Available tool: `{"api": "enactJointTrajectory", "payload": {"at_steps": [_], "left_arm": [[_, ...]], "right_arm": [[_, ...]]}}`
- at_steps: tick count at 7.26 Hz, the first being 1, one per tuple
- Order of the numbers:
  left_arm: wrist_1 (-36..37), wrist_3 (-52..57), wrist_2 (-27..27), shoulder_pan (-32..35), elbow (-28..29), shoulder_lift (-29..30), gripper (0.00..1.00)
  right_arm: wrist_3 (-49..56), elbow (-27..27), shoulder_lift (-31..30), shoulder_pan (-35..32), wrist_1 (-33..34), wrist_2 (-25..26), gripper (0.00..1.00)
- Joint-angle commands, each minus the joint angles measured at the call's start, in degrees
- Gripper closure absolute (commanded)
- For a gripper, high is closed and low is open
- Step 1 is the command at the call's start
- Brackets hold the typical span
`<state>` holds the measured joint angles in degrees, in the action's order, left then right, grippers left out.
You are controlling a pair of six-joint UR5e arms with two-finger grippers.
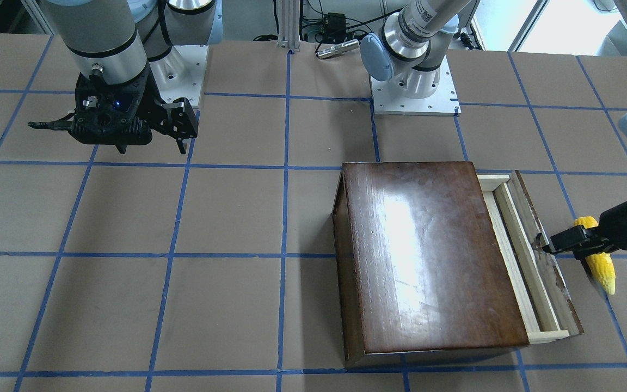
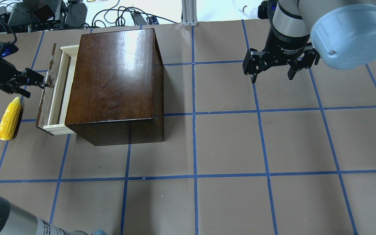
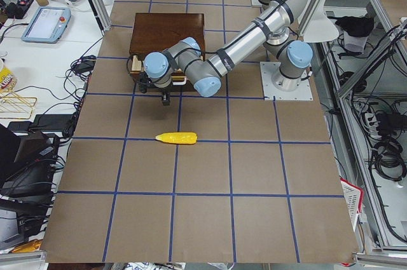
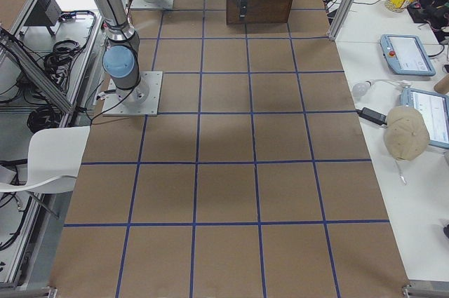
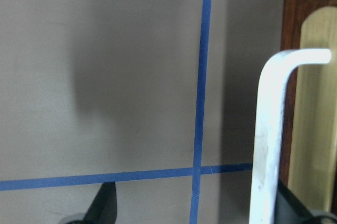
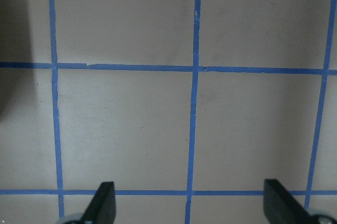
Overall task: Open drawer and put corn inside
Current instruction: 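Pull the drawer handle outward with the left gripper to open the drawer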
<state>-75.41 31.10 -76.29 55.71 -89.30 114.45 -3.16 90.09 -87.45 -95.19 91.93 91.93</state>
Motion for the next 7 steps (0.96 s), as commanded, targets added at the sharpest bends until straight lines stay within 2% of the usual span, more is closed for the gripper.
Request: {"api": "enactJointTrajectory", "payload": {"at_steps": [1,7], "left_arm": [[0.0,0.02,0.0,-0.42,0.18,0.16,0.0],[-1.92,0.1,-0.69,-1.3,2.71,-1.68,0.0]], "right_arm": [[0.0,0.0,0.0,0.0,0.0,0.0,0.0],[0.0,0.0,0.0,0.0,0.0,0.0,0.0]]}}
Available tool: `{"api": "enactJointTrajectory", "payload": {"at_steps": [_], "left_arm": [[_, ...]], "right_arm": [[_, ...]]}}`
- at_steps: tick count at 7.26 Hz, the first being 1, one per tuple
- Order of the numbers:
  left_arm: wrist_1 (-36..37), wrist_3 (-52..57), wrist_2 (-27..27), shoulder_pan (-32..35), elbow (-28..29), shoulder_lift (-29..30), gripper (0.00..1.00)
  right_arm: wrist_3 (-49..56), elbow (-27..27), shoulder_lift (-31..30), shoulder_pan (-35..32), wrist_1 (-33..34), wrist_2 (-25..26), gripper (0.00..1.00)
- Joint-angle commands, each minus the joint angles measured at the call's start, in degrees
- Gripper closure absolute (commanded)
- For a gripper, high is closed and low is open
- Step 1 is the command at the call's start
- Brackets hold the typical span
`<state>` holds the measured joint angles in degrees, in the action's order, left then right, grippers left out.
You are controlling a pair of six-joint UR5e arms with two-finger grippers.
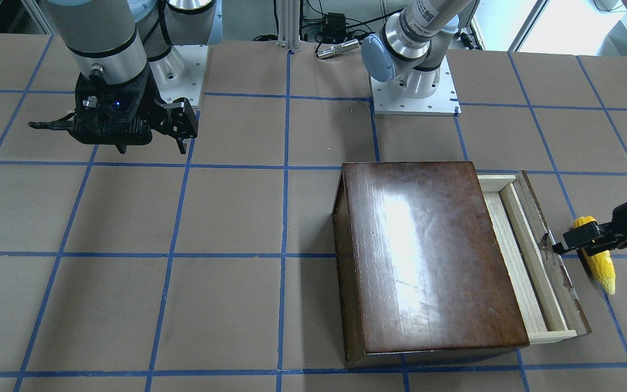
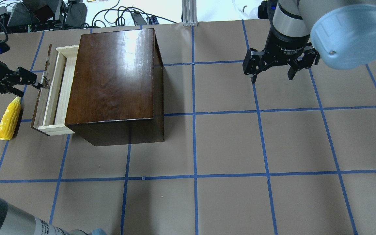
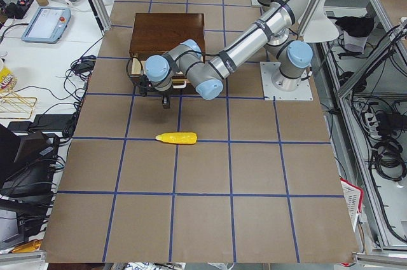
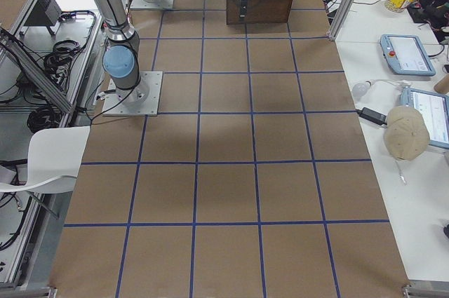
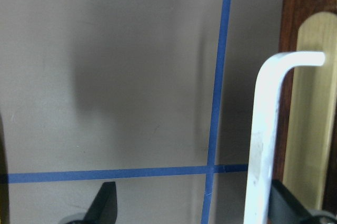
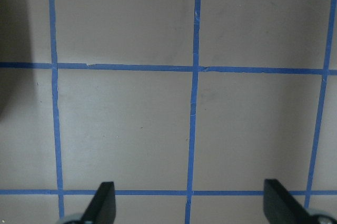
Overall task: Open drawer and put corn inside
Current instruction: 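Release the handle and move the left gripper down to the yellow corn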
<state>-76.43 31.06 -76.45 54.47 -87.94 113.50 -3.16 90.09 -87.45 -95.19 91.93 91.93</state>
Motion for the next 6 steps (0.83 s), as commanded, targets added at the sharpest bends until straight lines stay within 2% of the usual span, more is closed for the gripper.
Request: {"api": "enactJointTrajectory", "payload": {"at_steps": [1,3,6], "left_arm": [[-1.0,0.57,-4.37,-0.07,2.93,-0.65,0.0],[0.31,1.01,-14.28,-0.77,3.21,-0.12,0.0],[5.14,6.53,-15.04,-5.51,2.25,3.73,0.0]], "right_arm": [[0.0,0.0,0.0,0.0,0.0,0.0,0.0],[0.0,0.0,0.0,0.0,0.0,0.0,0.0],[0.0,0.0,0.0,0.0,0.0,0.0,0.0]]}}
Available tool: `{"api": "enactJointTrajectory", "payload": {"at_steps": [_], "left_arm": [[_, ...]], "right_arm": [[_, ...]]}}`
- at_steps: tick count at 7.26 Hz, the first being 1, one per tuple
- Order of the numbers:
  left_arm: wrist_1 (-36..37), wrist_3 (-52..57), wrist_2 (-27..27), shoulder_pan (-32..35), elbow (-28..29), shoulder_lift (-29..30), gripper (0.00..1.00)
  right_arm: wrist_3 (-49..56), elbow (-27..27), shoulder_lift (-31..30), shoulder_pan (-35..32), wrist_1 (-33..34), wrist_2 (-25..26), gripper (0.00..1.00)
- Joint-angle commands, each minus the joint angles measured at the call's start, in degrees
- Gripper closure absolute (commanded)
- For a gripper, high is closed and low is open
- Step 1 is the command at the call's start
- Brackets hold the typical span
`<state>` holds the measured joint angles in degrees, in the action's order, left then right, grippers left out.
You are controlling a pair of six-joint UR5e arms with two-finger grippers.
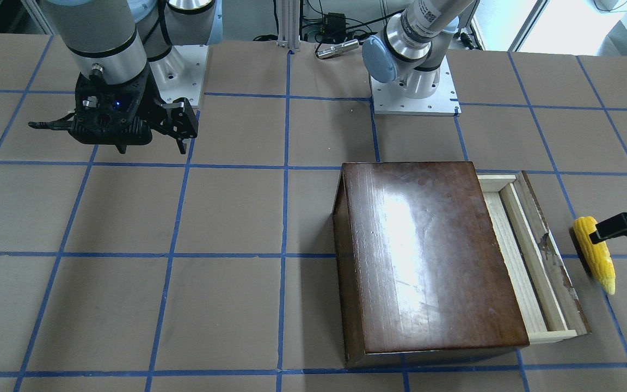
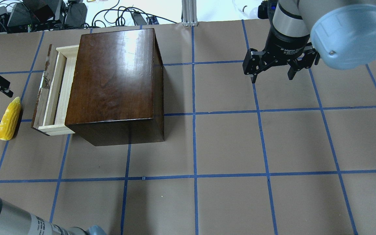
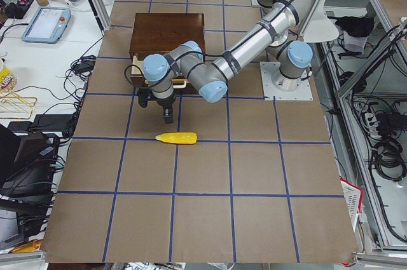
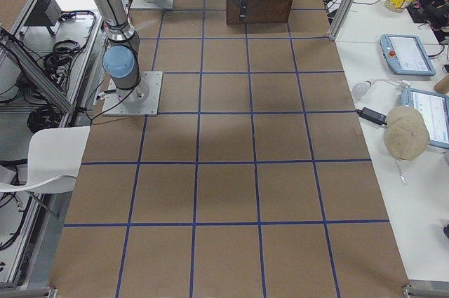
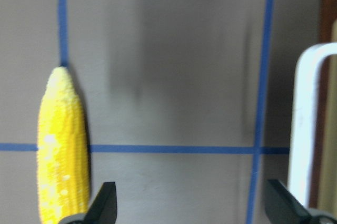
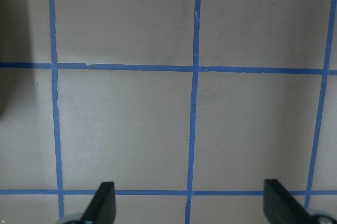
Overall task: Open drawer and put corn inside
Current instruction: 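Release the handle and move the left gripper down to the yellow corn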
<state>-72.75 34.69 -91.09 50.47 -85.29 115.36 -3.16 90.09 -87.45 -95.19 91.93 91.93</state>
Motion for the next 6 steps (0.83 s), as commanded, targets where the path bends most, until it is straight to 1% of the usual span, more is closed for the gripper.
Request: {"api": "enactJointTrajectory", "payload": {"at_steps": [1,3,5,6], "left_arm": [[1.56,3.1,-0.4,-1.69,-0.57,3.63,0.0],[4.53,7.21,-0.49,-3.7,-0.84,7.15,0.0],[4.46,9.33,-0.31,-4.33,-1.45,8.56,0.0],[4.81,12.04,-0.31,-4.41,-3.28,8.74,0.0]], "right_arm": [[0.0,0.0,0.0,0.0,0.0,0.0,0.0],[0.0,0.0,0.0,0.0,0.0,0.0,0.0],[0.0,0.0,0.0,0.0,0.0,0.0,0.0],[0.0,0.0,0.0,0.0,0.0,0.0,0.0]]}}
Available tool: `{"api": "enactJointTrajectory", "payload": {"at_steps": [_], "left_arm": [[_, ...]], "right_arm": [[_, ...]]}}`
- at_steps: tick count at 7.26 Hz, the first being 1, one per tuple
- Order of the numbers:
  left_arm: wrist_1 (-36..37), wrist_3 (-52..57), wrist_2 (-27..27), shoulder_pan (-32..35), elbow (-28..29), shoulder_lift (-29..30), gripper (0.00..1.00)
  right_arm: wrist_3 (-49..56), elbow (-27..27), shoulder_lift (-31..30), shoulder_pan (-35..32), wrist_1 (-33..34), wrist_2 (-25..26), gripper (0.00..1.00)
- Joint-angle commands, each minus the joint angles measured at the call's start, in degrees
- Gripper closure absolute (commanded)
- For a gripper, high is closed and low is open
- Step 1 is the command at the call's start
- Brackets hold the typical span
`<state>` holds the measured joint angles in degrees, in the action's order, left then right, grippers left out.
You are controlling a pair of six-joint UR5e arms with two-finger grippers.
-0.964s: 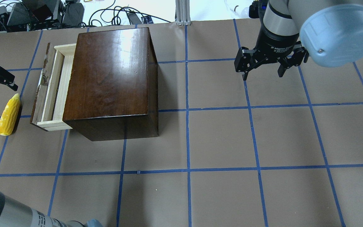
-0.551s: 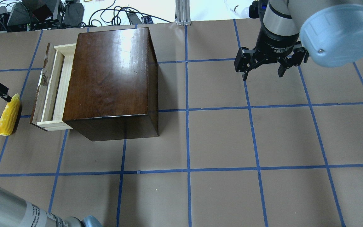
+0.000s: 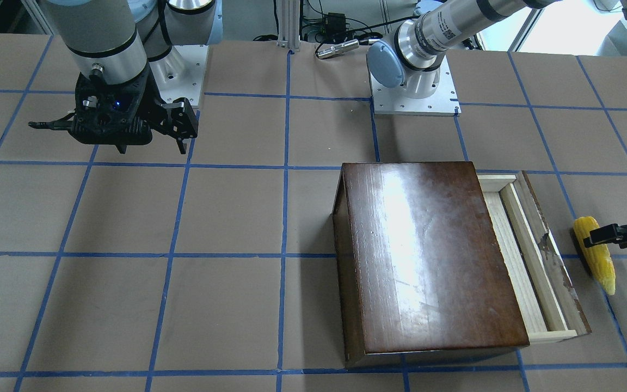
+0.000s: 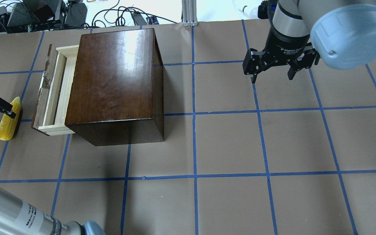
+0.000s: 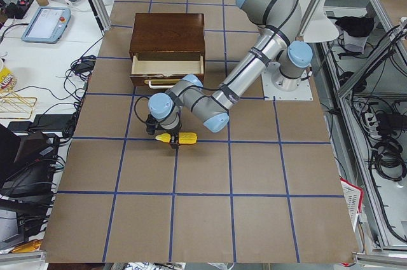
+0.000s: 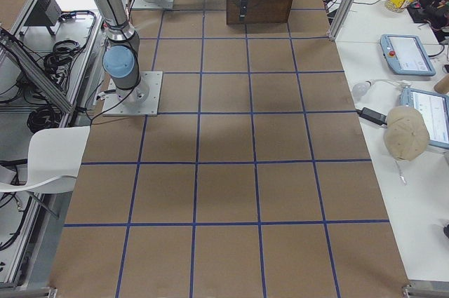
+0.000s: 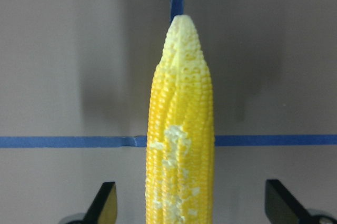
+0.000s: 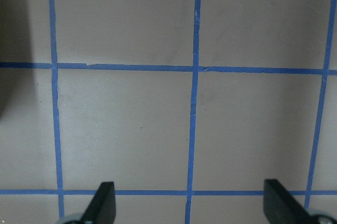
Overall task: Open drawer and put corn inside
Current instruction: 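Close the left gripper on the yellow corn cob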
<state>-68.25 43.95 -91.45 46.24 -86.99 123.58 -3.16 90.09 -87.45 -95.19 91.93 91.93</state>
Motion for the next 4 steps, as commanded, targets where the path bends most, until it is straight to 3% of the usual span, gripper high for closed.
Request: {"api": "enactJointTrajectory", "payload": {"at_steps": [1,2,3,4], "left_arm": [[0.48,3.06,0.04,-0.19,-1.69,0.44,0.0],[0.48,3.24,0.04,-0.19,-1.86,0.52,0.1],[0.48,3.24,0.04,-0.19,-1.78,0.44,0.28],[1.53,3.42,0.04,-0.19,-1.78,0.35,0.55]], "right_arm": [[0.0,0.0,0.0,0.0,0.0,0.0,0.0],[0.0,0.0,0.0,0.0,0.0,0.0,0.0],[0.0,0.0,0.0,0.0,0.0,0.0,0.0],[0.0,0.0,0.0,0.0,0.0,0.0,0.0]]}}
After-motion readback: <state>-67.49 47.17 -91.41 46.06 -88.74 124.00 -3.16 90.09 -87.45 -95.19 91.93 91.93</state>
